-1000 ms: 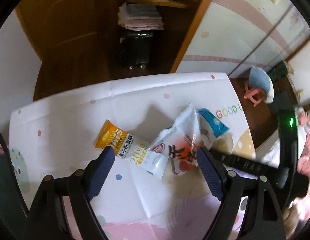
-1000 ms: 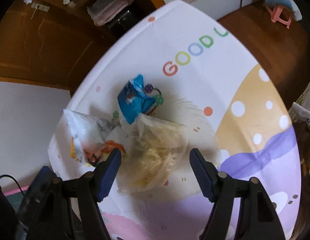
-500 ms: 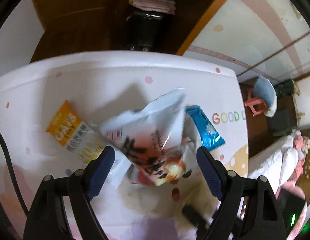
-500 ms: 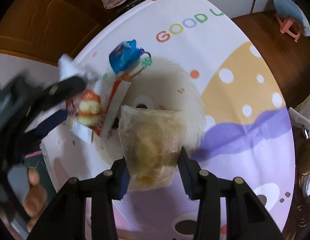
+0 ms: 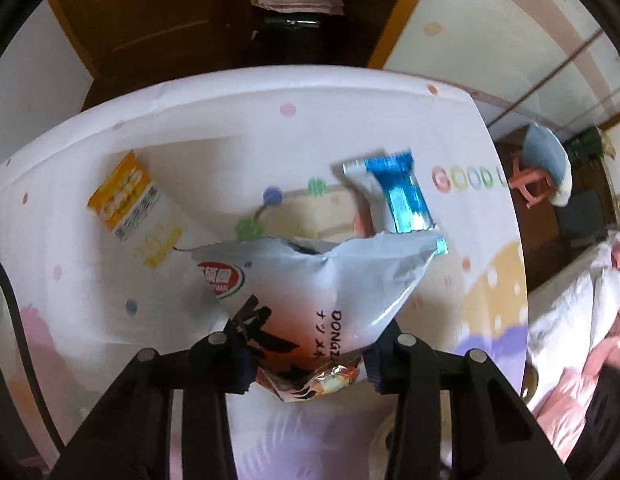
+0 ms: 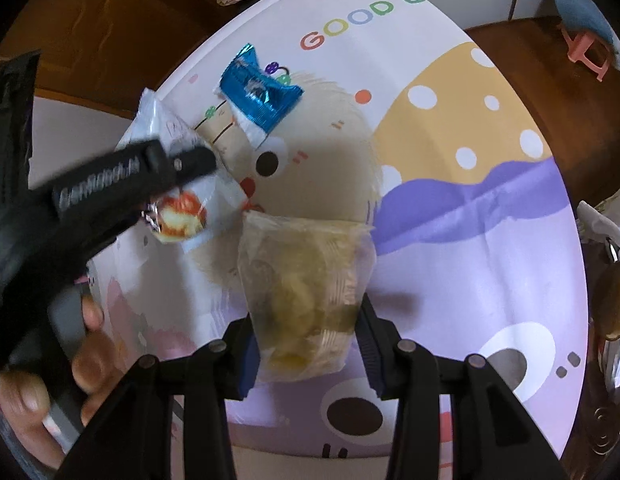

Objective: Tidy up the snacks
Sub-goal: 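Grasp the white-red chip bag with the left gripper while the right grasps the clear nut bag, then lower both held bags into the white tray and open both grippers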

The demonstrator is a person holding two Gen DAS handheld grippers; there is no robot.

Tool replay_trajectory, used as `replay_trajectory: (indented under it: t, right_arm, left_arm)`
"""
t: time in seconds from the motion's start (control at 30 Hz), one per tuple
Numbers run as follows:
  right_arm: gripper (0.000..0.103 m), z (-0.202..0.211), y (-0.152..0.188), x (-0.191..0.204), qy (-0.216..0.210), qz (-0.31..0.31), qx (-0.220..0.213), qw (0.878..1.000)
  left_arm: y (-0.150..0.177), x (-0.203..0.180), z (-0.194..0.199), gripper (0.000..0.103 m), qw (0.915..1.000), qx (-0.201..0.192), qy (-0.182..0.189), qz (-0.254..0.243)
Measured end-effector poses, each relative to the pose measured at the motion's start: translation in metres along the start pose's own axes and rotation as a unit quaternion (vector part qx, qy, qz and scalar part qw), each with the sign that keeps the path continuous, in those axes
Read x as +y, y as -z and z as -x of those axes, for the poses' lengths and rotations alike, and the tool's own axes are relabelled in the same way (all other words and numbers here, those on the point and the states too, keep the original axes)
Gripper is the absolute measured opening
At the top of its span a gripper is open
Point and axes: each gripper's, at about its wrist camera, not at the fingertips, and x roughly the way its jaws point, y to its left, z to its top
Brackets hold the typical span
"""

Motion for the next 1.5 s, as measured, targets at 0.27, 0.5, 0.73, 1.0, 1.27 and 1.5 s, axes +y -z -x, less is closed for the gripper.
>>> replay_trajectory:
  t: [0.27, 0.5, 0.73, 1.0, 1.27, 1.5]
  right_arm:
    - [0.042, 0.028, 0.023, 0.01, 0.008, 0.038, -0.012, 0.999]
    - [0.042, 0.078, 0.062, 0.044, -0.006, 0.083, -0.043, 0.996]
    - [0.042, 0.153, 0.113, 0.068, -0.039, 0.139, -0.087, 0.986]
    - [0.042, 0.214, 0.202, 0.073, -0.051, 0.212, -0.138, 0.966]
    - [0.042, 0.229, 0.264, 0.052, -0.022, 0.236, -0.155, 0.959]
    - [0.042, 0.222, 0.287, 0.039, 0.017, 0.231, -0.157, 0.96]
  left_arm:
    - [0.051, 0.008, 0.066, 0.04, 0.9981, -0.018, 0.019, -0.056]
    - [0.111, 0.03, 0.16, 0.04, 0.9956, -0.058, 0.022, -0.071]
    - [0.186, 0.048, 0.26, 0.04, 0.9901, -0.111, 0.024, -0.083]
    - [0.276, 0.041, 0.318, 0.04, 0.9826, -0.152, 0.01, -0.107]
    - [0.343, 0.03, 0.329, 0.04, 0.98, -0.17, -0.008, -0.103]
    - [0.365, 0.032, 0.31, 0.04, 0.9834, -0.157, -0.031, -0.086]
